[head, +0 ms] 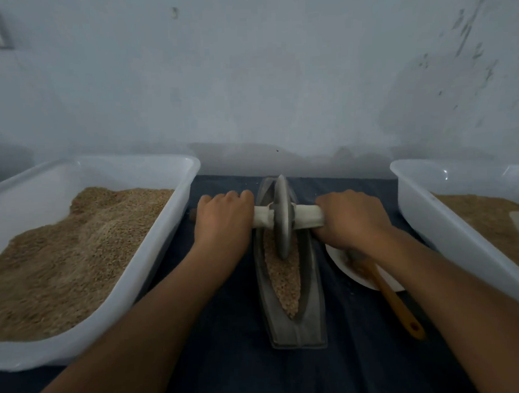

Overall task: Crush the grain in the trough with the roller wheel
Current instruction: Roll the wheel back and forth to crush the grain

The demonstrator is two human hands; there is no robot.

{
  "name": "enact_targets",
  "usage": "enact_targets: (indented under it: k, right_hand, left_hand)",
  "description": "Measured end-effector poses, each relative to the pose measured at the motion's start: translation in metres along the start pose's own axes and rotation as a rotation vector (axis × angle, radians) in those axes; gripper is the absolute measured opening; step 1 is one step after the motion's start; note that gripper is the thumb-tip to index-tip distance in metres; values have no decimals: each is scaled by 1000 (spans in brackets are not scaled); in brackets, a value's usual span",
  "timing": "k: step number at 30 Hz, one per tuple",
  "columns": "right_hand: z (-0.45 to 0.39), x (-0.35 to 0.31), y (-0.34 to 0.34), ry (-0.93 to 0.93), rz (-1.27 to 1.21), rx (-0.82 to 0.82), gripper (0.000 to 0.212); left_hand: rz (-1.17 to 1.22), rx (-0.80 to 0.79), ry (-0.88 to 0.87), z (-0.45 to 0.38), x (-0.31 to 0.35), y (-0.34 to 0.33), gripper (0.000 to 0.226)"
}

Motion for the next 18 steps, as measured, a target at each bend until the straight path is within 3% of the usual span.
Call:
enact_targets:
  k: [5,9,12,18]
  right_hand:
    - [-33,4,-11,-10,-51,-221,20]
    - [-38,6,-11,-13,-66,-234,20]
    - [-25,4,-7,-12,-48,-143,19]
    - [39,-12,13,72,-35,192,32]
  left_hand:
    - [-13,-61,8,-33,0,-9,15]
    - [-15,-70,21,-35,1,-7,15]
    - [-17,-24,24,-22,1,0,20]
    - [38,54,-28,27,3,15,37]
Point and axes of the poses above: each hand's wrist, its own z-axis away from the middle knuckle, its own y-axis out of the back of the hand, x = y × z, the point moved 8 cm from there along -z, towards the middle knuckle, and after that the axes turned 7 degrees about -z, right-handed, at the moved point
